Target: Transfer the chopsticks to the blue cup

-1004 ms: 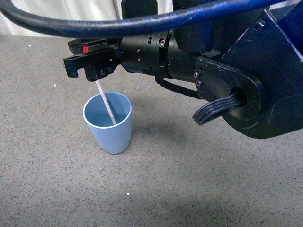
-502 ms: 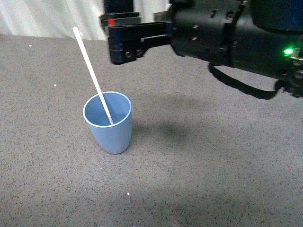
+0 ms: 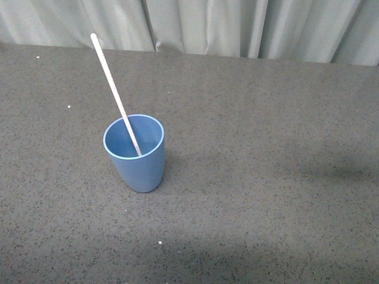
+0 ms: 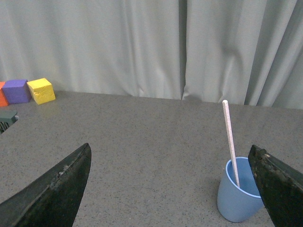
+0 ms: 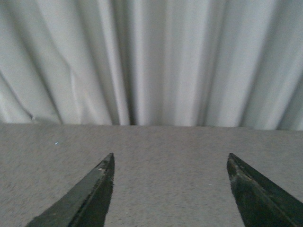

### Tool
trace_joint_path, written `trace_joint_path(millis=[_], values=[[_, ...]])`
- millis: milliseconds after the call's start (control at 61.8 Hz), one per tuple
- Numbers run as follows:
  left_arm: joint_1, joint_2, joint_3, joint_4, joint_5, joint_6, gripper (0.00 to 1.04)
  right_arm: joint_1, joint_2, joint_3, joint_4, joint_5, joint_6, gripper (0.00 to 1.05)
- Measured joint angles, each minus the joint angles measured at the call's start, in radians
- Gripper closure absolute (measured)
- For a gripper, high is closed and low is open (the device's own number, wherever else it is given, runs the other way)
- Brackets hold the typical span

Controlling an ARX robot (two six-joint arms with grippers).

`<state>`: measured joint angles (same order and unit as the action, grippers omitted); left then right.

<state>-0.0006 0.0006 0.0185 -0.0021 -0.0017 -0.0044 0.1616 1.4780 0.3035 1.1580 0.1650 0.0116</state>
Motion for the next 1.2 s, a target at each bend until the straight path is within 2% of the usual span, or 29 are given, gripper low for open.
trace_joint_path(millis=[113, 162, 340, 437, 502, 583, 1198], values=[[0.000, 0.000, 0.000, 0.000, 0.002, 0.000, 0.07, -0.024, -0.103, -0.081, -0.016, -0.034, -0.006, 0.61], [0.000, 0.000, 0.000, 0.000, 0.002, 0.000, 0.07, -0.040, -0.160, -0.121, -0.043, -0.050, -0.008, 0.75], [0.000, 0.000, 0.000, 0.000, 0.002, 0.000, 0.07, -0.069, -0.298, -0.185, -0.110, -0.078, -0.013, 1.04], [0.000, 0.000, 0.000, 0.000, 0.002, 0.000, 0.07, -0.083, -0.367, -0.212, -0.158, -0.089, -0.011, 1.04], [0.000, 0.000, 0.000, 0.000, 0.002, 0.000, 0.07, -0.130, -0.426, -0.231, -0.199, -0.154, -0.011, 1.04], [0.000, 0.000, 0.000, 0.000, 0.001, 0.000, 0.07, -0.155, -0.495, -0.247, -0.247, -0.159, -0.011, 1.04], [0.000, 0.000, 0.000, 0.000, 0.002, 0.000, 0.07, -0.159, -0.970, -0.299, -0.655, -0.164, -0.011, 1.04]])
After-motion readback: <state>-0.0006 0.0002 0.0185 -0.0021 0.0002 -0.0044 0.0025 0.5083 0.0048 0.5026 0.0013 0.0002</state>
